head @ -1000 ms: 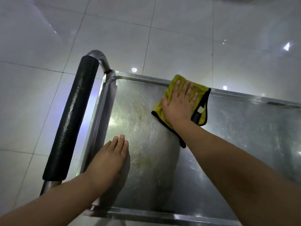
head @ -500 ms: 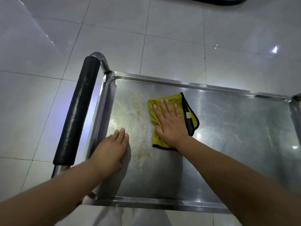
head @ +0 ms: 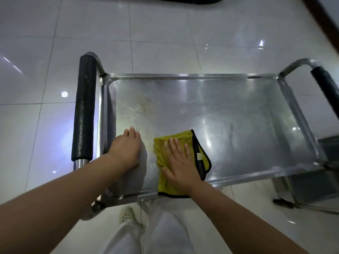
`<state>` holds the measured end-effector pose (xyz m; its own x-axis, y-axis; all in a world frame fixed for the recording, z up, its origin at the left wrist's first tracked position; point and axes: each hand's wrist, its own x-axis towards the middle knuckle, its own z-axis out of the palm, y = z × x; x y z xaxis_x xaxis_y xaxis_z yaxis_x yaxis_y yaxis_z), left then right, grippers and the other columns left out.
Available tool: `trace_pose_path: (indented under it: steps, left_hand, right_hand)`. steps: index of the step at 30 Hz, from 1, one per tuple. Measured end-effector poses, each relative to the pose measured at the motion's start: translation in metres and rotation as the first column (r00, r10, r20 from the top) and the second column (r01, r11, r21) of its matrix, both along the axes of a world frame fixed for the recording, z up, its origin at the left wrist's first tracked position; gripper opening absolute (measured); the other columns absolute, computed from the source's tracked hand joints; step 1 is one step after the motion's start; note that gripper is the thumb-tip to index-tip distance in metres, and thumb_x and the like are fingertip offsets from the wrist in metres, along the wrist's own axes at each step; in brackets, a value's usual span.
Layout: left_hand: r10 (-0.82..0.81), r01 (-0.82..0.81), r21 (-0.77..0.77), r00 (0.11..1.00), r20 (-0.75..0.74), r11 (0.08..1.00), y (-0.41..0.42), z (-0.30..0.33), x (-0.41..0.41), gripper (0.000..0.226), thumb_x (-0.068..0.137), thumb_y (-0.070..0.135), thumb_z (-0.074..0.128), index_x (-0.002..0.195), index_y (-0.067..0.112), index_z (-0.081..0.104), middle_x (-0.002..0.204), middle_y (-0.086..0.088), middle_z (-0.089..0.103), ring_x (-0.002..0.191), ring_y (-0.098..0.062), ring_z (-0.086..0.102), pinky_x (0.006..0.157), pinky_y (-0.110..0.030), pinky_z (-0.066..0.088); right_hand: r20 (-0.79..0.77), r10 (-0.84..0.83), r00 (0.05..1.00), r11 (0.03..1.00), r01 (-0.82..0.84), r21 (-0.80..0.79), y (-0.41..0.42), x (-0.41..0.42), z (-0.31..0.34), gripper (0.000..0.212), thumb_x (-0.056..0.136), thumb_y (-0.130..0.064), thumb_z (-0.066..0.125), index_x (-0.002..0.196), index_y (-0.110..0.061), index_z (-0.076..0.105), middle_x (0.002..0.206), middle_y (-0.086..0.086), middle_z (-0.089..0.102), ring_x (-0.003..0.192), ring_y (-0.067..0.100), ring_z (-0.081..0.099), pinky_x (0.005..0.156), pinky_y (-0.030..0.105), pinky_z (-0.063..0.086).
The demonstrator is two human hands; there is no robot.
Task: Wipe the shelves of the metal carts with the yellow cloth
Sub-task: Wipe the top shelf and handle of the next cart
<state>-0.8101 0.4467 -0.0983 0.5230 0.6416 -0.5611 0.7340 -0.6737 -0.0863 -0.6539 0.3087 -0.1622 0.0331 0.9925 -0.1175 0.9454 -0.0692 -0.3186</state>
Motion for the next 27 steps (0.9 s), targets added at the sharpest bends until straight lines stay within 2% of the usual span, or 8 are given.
trace_pose_path:
  steps: [3, 6, 9, 11, 14, 17, 21, 27]
  left_hand:
    - [-0.014, 0.011, 0.042, 0.996, 0.088, 0.999, -0.006, 0.002, 0.007, 0.064, 0.087, 0.027, 0.057, 0.14, 0.005, 0.029, 0.144, -0.014, 0.032, 0.128, -0.026, 0.038, 0.1, -0.033, 0.036]
    - [-0.125, 0.123, 0.032, 0.903, 0.411, 0.992, -0.022, -0.007, 0.021, 0.05, 0.086, 0.01, 0.053, 0.135, 0.006, 0.043, 0.139, -0.014, 0.043, 0.126, -0.029, 0.045, 0.1, -0.035, 0.038]
    - [-0.317, 0.374, -0.053, 0.845, 0.43, 0.926, -0.042, -0.022, 0.033, 0.065, 0.096, 0.014, 0.041, 0.152, 0.013, 0.007, 0.155, -0.004, -0.007, 0.146, -0.019, 0.002, 0.117, -0.033, 0.01]
    - [-0.422, 0.458, -0.053, 0.853, 0.308, 0.887, -0.048, -0.03, 0.034, 0.067, 0.098, 0.019, 0.033, 0.15, 0.015, -0.009, 0.154, -0.003, -0.019, 0.145, -0.021, -0.012, 0.117, -0.033, -0.003]
    - [-0.449, 0.48, -0.062, 0.852, 0.269, 0.875, -0.047, -0.027, 0.033, 0.068, 0.097, 0.017, 0.035, 0.15, 0.014, -0.008, 0.158, -0.006, -0.014, 0.146, -0.023, -0.011, 0.117, -0.032, -0.002]
    - [-0.468, 0.511, -0.103, 0.838, 0.282, 0.853, -0.039, -0.014, 0.027, 0.059, 0.1, 0.018, 0.033, 0.152, 0.018, 0.006, 0.16, -0.002, -0.002, 0.147, -0.017, -0.001, 0.117, -0.028, 0.01]
    - [-0.527, 0.556, -0.013, 0.796, 0.299, 0.831, -0.013, 0.013, 0.006, 0.042, 0.095, 0.023, 0.041, 0.137, 0.026, 0.045, 0.147, 0.004, 0.041, 0.133, -0.019, 0.04, 0.108, -0.031, 0.027]
    - [-0.325, 0.264, 0.288, 0.927, 0.189, 0.921, 0.052, 0.057, -0.048, 0.041, 0.096, 0.037, 0.047, 0.135, 0.027, 0.049, 0.144, 0.006, 0.046, 0.145, -0.017, 0.017, 0.117, -0.043, -0.002]
  right_hand:
    - [-0.303, -0.267, 0.915, 0.956, 0.291, 0.036, -0.005, 0.014, 0.021, 0.069, 0.09, -0.04, 0.025, 0.147, -0.024, -0.009, 0.155, -0.011, -0.009, 0.144, -0.001, -0.01, 0.118, 0.021, -0.002]
    - [-0.416, -0.452, 0.79, 0.841, 0.532, 0.096, -0.025, 0.038, 0.027, 0.063, 0.093, -0.024, 0.032, 0.147, -0.028, 0.0, 0.156, -0.012, 0.001, 0.146, 0.001, 0.002, 0.119, 0.021, 0.008]
    - [-0.424, -0.501, 0.755, 0.813, 0.578, 0.071, -0.045, 0.053, 0.025, 0.06, 0.096, -0.019, 0.034, 0.15, -0.024, 0.007, 0.155, -0.014, 0.006, 0.144, -0.001, 0.006, 0.119, 0.025, 0.015]
    - [-0.416, -0.489, 0.767, 0.823, 0.563, 0.072, -0.053, 0.055, 0.025, 0.059, 0.095, -0.018, 0.035, 0.149, -0.024, 0.01, 0.153, -0.015, 0.008, 0.143, -0.004, 0.007, 0.118, 0.021, 0.014]
    - [-0.389, -0.467, 0.794, 0.851, 0.523, 0.043, -0.056, 0.051, 0.024, 0.062, 0.091, -0.02, 0.035, 0.15, -0.02, 0.015, 0.155, -0.009, 0.015, 0.144, 0.003, 0.013, 0.116, 0.023, 0.018]
    - [-0.313, -0.422, 0.851, 0.889, 0.456, 0.039, -0.048, 0.046, 0.019, 0.061, 0.094, -0.022, 0.036, 0.152, -0.016, 0.018, 0.157, -0.008, 0.013, 0.143, 0.0, 0.007, 0.116, 0.021, 0.015]
    - [-0.251, -0.294, 0.922, 0.948, 0.315, 0.045, -0.028, 0.041, 0.02, 0.058, 0.093, -0.02, 0.037, 0.151, -0.015, 0.026, 0.158, -0.004, 0.015, 0.144, 0.005, 0.01, 0.118, 0.03, 0.022]
    - [0.164, 0.065, 0.984, 0.997, -0.071, 0.03, 0.003, 0.029, 0.01, 0.057, 0.097, -0.048, 0.03, 0.149, -0.025, 0.024, 0.157, 0.012, 0.022, 0.146, 0.027, 0.01, 0.116, 0.047, 0.008]
